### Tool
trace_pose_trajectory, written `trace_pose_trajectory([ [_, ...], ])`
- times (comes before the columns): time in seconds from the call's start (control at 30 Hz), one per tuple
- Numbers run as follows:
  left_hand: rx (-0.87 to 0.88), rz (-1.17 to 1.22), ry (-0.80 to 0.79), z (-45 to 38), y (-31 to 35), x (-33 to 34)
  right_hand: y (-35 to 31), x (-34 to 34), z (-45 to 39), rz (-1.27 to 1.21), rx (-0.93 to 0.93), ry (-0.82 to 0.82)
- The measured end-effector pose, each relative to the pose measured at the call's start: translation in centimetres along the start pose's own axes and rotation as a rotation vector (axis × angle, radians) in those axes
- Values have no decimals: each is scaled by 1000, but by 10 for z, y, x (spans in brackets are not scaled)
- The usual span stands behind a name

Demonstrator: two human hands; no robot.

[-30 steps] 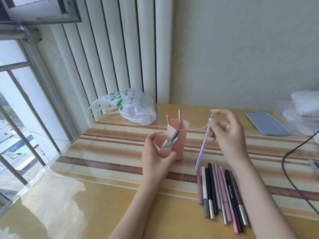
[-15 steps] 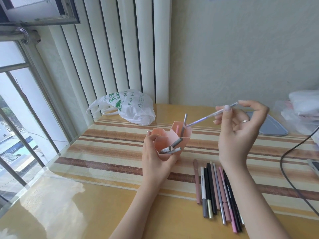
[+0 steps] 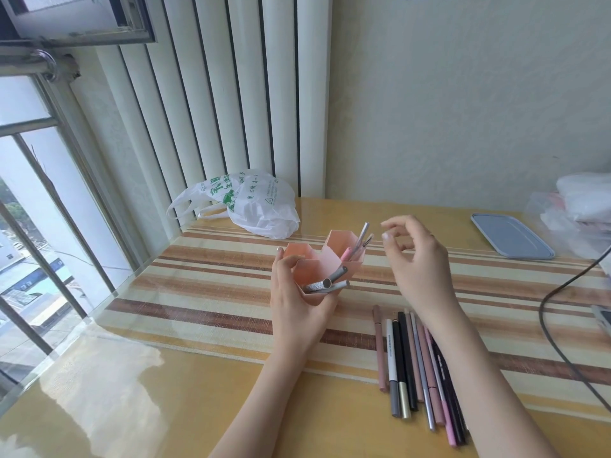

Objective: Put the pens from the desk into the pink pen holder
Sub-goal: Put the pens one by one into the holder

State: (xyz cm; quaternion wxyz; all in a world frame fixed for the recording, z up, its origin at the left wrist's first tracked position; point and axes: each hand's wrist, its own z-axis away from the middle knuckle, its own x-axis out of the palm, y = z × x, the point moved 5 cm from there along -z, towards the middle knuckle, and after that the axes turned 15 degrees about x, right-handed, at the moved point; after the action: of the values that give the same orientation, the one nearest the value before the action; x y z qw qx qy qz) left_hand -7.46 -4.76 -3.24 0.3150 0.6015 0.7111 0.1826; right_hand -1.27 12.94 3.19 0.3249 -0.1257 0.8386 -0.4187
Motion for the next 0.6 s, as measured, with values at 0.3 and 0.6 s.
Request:
trace_pose_trajectory([
  [0.3, -38, 69, 28, -1, 0, -1, 44, 46, 28, 629, 291, -554],
  [0.6, -75, 65, 51, 1, -4, -2, 37, 38, 17, 333, 336, -401],
])
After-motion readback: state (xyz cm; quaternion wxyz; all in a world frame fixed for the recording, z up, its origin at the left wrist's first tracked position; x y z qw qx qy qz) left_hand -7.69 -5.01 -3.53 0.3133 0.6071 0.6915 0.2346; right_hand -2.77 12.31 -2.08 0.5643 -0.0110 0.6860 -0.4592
